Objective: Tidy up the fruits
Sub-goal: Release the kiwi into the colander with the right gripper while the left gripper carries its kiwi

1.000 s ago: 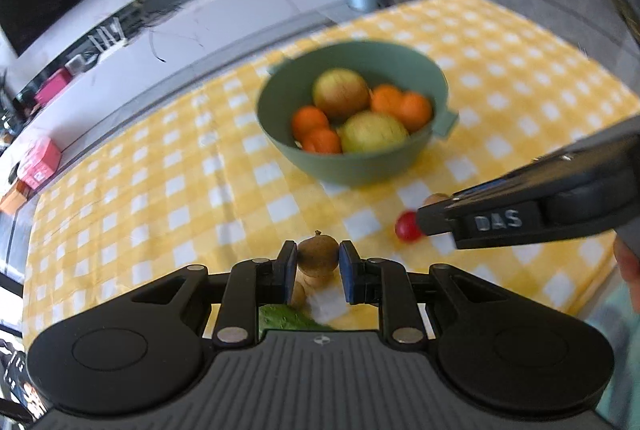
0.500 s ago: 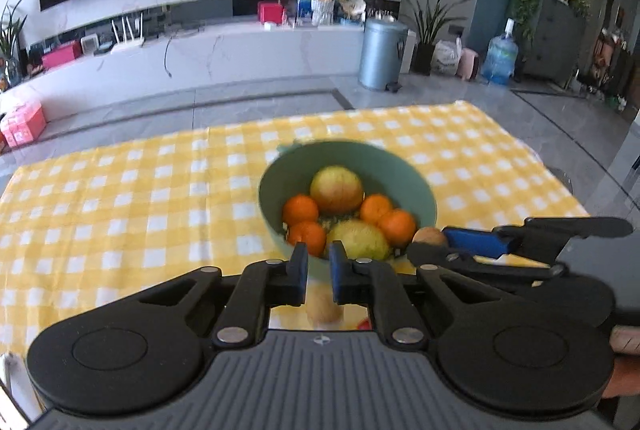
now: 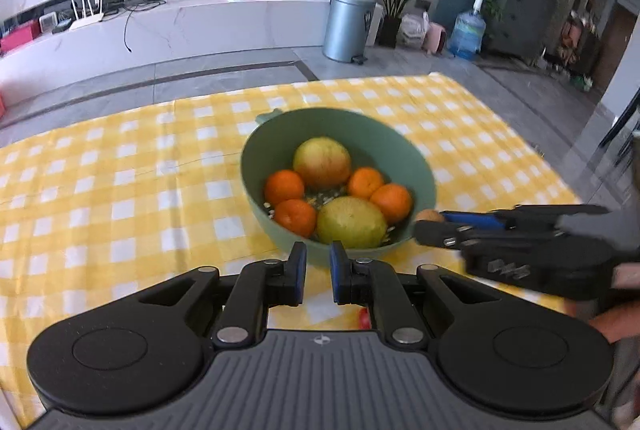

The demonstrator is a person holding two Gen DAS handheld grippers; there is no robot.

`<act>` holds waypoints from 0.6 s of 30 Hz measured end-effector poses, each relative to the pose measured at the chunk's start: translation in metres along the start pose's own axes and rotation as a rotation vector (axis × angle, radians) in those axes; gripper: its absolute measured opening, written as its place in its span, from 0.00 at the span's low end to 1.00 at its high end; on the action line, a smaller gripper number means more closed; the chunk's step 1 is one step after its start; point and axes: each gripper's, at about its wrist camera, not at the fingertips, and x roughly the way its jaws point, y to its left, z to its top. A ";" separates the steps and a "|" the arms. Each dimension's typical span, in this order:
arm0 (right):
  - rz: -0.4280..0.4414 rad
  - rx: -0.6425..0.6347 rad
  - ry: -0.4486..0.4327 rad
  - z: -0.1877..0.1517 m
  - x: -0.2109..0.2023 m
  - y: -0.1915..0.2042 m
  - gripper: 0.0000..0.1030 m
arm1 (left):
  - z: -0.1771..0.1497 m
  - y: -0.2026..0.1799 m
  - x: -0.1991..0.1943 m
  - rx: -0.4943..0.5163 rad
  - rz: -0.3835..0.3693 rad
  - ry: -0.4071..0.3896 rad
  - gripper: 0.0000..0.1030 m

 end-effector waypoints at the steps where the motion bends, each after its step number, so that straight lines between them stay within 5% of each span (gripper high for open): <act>1: 0.015 0.021 0.000 -0.002 -0.002 -0.003 0.24 | -0.003 0.001 0.002 0.025 0.018 -0.004 0.13; 9: 0.034 -0.078 -0.128 0.000 -0.004 0.004 0.24 | -0.028 0.031 0.038 0.070 0.062 0.142 0.21; 13: 0.043 -0.161 -0.124 0.002 0.012 0.012 0.24 | -0.036 0.038 0.049 0.070 0.043 0.211 0.31; 18: 0.036 -0.155 -0.108 0.007 0.028 0.005 0.24 | -0.033 0.054 0.048 0.003 0.027 0.229 0.33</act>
